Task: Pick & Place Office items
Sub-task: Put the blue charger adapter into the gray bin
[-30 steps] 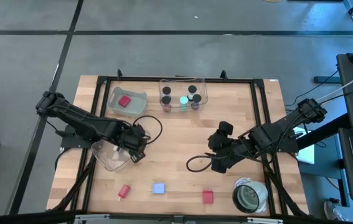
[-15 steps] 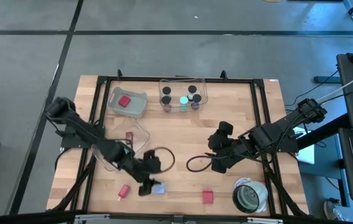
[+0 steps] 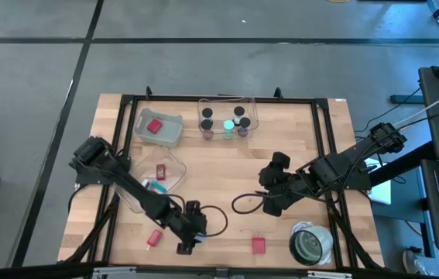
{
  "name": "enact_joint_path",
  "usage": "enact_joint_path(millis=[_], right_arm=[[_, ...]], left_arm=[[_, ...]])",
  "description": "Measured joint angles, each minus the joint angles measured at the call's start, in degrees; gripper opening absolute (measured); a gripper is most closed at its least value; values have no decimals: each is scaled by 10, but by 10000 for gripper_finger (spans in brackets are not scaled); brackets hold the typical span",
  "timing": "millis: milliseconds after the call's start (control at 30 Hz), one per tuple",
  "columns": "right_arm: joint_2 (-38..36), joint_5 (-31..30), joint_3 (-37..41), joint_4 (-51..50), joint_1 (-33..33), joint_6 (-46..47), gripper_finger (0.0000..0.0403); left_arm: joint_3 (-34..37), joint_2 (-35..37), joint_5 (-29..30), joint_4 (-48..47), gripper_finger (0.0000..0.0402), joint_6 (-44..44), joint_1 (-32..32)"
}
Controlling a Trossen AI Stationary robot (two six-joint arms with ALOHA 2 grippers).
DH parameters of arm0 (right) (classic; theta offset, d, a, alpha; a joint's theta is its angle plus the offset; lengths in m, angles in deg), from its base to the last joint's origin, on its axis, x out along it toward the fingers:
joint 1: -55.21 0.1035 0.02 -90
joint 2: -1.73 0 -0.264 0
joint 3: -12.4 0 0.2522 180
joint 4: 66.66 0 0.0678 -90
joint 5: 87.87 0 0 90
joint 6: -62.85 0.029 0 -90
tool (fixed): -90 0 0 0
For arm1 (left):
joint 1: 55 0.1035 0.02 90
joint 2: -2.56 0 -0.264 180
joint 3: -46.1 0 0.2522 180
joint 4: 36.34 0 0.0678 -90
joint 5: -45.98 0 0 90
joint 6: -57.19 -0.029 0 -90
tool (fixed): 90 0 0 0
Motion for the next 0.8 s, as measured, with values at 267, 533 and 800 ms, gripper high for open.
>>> enact_joint_path(millis=[267, 533, 800], right_arm=[[0, 8, 0, -1, 0, 0, 279], [0, 7, 0, -1, 0, 2, 279], [0, 7, 0, -1, 0, 4, 279]], left_arm=[[0, -24, 32, -10, 302, -81, -23], [0, -24, 58, -53, 302, -79, -26], [0, -24, 63, -89, 302, -79, -23]])
